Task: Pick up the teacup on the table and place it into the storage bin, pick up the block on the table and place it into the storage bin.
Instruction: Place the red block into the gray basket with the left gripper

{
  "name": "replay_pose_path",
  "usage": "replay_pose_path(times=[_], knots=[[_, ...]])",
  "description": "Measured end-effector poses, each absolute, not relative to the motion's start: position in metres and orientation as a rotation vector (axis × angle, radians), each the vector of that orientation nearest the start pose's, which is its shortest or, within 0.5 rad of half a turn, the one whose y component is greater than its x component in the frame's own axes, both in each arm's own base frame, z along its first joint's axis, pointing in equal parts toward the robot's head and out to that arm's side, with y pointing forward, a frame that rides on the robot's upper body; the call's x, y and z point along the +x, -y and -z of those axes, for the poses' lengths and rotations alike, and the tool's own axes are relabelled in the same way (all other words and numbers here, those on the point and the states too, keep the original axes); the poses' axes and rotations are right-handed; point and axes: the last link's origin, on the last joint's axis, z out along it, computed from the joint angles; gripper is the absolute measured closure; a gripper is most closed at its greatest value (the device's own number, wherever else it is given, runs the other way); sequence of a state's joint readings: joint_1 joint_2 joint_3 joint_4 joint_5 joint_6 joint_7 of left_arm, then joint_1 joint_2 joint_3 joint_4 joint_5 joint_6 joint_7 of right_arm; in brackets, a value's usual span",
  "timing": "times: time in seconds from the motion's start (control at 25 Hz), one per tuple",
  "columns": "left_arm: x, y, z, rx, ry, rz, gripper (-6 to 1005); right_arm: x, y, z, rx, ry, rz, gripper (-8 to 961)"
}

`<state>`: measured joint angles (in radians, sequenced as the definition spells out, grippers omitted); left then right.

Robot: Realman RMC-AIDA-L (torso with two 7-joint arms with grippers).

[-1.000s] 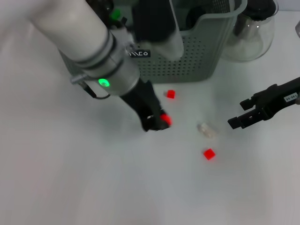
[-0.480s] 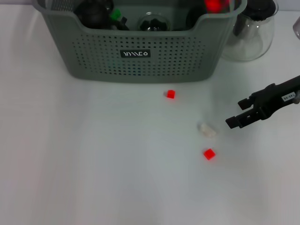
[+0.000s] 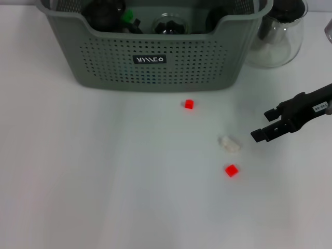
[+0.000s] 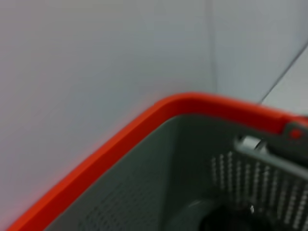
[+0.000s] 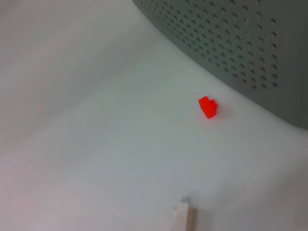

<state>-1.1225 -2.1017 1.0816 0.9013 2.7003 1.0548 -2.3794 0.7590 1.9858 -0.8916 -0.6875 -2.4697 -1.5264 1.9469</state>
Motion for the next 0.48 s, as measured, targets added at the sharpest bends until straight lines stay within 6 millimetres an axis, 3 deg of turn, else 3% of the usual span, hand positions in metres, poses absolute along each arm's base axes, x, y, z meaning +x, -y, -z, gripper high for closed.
replay_pose_path(times=[0.48], knots=[[-0.075,-0.483,0.027,-2.409,0.432,-0.225,716,0.255,-0.368,-0.005,-2.868,-0.994,0.194,38]])
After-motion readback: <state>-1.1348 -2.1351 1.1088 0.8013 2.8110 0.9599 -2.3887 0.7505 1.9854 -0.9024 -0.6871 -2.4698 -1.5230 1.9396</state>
